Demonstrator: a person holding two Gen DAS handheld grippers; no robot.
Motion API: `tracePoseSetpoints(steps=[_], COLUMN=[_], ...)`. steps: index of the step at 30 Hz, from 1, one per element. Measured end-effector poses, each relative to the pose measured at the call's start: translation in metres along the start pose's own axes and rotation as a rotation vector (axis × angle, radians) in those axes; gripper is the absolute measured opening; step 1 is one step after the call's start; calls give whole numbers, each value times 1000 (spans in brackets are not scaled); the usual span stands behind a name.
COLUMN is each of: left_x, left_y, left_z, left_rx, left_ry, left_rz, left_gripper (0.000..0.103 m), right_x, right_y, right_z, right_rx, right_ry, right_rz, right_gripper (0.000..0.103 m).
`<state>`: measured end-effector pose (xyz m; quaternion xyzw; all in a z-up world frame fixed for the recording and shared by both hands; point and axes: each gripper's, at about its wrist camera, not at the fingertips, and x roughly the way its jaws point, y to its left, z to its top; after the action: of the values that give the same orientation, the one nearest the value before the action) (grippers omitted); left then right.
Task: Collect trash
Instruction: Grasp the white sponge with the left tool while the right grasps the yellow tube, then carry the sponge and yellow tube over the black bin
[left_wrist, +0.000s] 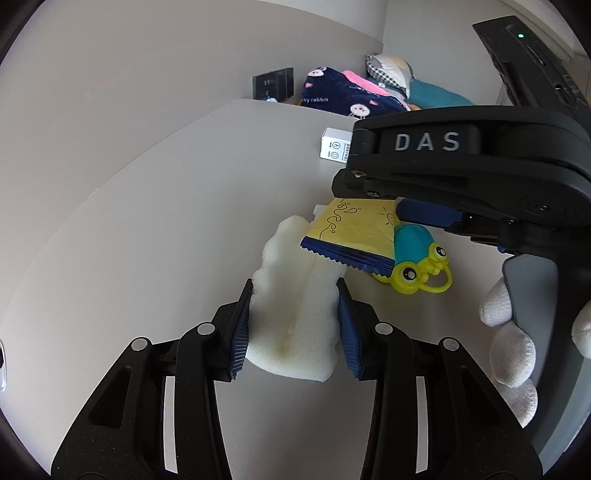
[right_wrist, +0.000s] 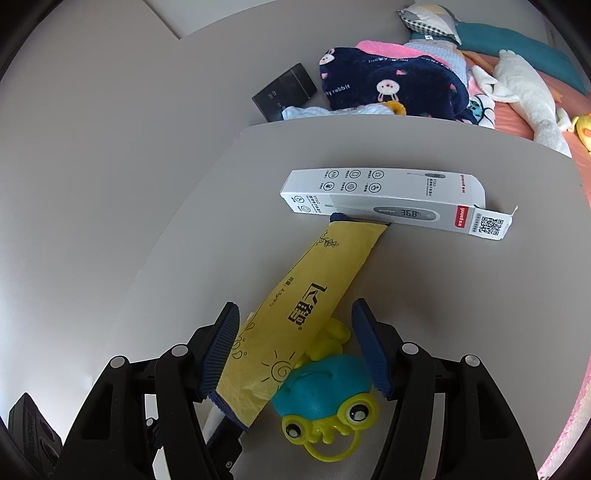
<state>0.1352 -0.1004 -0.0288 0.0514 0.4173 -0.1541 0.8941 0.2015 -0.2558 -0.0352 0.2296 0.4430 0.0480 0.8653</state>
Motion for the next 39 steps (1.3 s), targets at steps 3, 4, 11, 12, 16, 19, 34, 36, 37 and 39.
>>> tracePoseSetpoints(steps=[3, 4, 11, 12, 16, 19, 34, 36, 37, 39], left_x=[0, -1, -10, -11, -15, -15, -16, -20, -24, -34], left_y=[0, 0, -4, -5, -9, -9, -16, -20, -23, -29], left_z=[0, 0, -1, -2, -2, 0, 0, 0, 0, -1], left_rx=[-2, -3, 7, 11, 21, 20, 46, 57, 63, 77], left_ry=[-1, -1, -48, -51, -68, -74, -75, -82, -87, -97], left_rz=[-1, -2, 6, 4, -5, -10, 23, 26, 25, 21], left_gripper=[41, 41, 31, 30, 26, 26, 26, 26, 26, 26], right_x=[7, 9, 3, -2, -21, -39, -100, -107, -111, -119], right_y=[0, 1, 1, 1, -2, -3, -25, -30, -32, -37], right_z=[3, 4, 5, 4, 6, 6, -13, -16, -18, -21], right_rx=[1, -5, -14, -20, -27, -40, -57, -55, -55, -56], right_ry=[-6, -6, -31, -49, -103, -136, -163, -166, -168, -175], right_rz=[0, -4, 40, 35, 39, 39, 47, 45, 44, 44], right_gripper=[64, 61, 13, 11, 10, 10, 10, 10, 10, 10])
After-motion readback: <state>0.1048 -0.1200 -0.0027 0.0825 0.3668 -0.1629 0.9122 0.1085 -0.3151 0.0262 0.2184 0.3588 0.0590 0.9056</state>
